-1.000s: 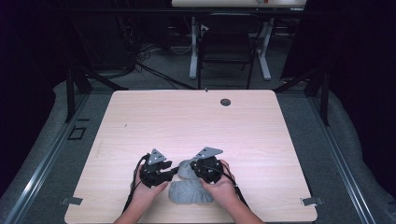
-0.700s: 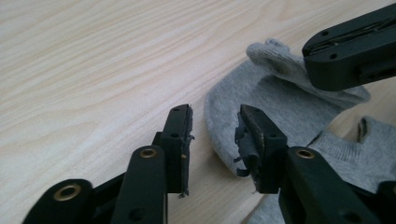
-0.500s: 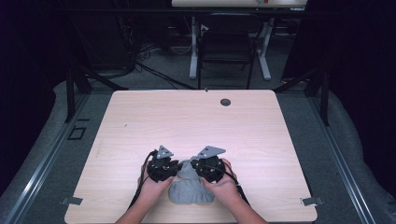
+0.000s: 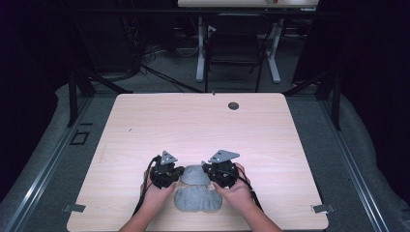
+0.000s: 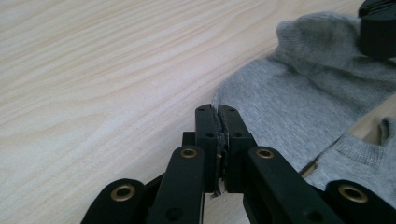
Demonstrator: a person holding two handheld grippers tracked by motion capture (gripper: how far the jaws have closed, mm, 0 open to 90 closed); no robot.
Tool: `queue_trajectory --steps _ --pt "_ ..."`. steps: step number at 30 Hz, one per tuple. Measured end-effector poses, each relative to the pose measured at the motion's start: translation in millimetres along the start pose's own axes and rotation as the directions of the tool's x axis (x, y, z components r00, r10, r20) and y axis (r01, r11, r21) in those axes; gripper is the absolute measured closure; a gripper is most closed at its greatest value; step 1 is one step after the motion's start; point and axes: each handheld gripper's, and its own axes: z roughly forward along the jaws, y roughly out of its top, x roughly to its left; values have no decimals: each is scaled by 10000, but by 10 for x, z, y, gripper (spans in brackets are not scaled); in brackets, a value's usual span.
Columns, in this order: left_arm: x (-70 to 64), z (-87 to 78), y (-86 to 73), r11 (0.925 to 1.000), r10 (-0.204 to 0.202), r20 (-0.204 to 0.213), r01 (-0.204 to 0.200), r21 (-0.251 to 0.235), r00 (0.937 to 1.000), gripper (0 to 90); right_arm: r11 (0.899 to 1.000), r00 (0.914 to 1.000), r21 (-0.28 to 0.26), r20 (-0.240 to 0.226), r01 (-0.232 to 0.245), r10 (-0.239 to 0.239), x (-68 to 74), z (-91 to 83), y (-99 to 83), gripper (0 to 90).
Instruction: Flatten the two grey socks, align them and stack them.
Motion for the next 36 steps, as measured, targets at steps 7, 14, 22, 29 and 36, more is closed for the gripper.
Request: queue_trajectory --steps 7,14,22,29,36 --pt "43 -38 -32 10000 -46 -96 46 -35 9999 881 9998 9997 18 140 -198 198 -113 -74 -91 857" --pt "78 -54 -56 10000 -78 -119 78 -26 9999 881 9992 9990 270 351 -303 293 -196 -119 -216 856" --pt "66 -28 -85 10000 -80 -110 80 0 9999 881 9903 9924 773 522 -1154 1116 -266 -105 -367 837" --pt "70 -15 -93 9999 -126 46 126 7 9999 861 9813 9852 957 551 -1673 1625 -360 -138 -419 706" --pt "88 8 -55 9997 -220 277 222 -69 9994 782 9815 9844 764 304 -1754 1736 -416 -83 -299 683"
